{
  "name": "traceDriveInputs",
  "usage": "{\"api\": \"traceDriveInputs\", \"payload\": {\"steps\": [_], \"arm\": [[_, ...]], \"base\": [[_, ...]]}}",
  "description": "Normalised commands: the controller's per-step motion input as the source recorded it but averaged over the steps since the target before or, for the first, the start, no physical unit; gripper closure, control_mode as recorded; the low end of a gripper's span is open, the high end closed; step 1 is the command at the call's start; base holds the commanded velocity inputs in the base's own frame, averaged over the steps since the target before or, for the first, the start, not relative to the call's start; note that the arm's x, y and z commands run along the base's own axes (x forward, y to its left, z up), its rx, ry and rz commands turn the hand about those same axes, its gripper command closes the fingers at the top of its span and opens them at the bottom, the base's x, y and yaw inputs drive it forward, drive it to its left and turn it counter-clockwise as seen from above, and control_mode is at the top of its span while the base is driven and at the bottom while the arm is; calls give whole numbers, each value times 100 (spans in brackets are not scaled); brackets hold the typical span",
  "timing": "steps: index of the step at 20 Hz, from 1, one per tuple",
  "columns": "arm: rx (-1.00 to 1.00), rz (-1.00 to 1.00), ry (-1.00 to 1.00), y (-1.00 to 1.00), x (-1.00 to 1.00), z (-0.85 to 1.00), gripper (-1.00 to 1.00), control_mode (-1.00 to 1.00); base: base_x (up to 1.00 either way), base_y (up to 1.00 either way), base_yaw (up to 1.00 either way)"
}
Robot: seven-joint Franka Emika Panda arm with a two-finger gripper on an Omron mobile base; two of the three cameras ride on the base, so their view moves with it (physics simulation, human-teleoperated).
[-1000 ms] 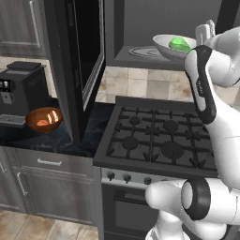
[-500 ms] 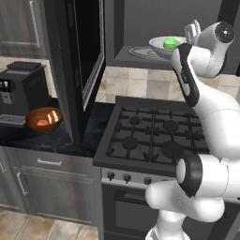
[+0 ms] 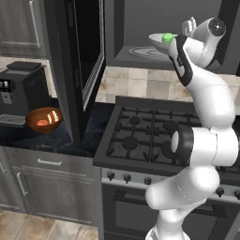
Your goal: Place the bowl containing the garlic and corn in the microwave. Close the microwave door and press the start button to microwave the meal.
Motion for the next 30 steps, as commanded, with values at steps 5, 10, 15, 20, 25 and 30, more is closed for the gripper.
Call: {"api": "traceDriveInputs", "payload": {"steps": [5, 10, 15, 20, 25, 30], "arm": [[0, 0, 5, 0, 63, -2, 100, -100], [-5, 0, 12, 0, 60, -25, 100, -100], [-7, 1, 16, 0, 10, -12, -100, -100], [-8, 2, 5, 0, -57, -9, -100, -100], [-6, 0, -17, 15, -77, -52, -100, -100], [-6, 0, -15, 21, -87, 0, -100, -100]], "base": [[0, 0, 0], [0, 0, 0], [0, 0, 0], [0, 0, 0], [0, 0, 0], [0, 0, 0]]}}
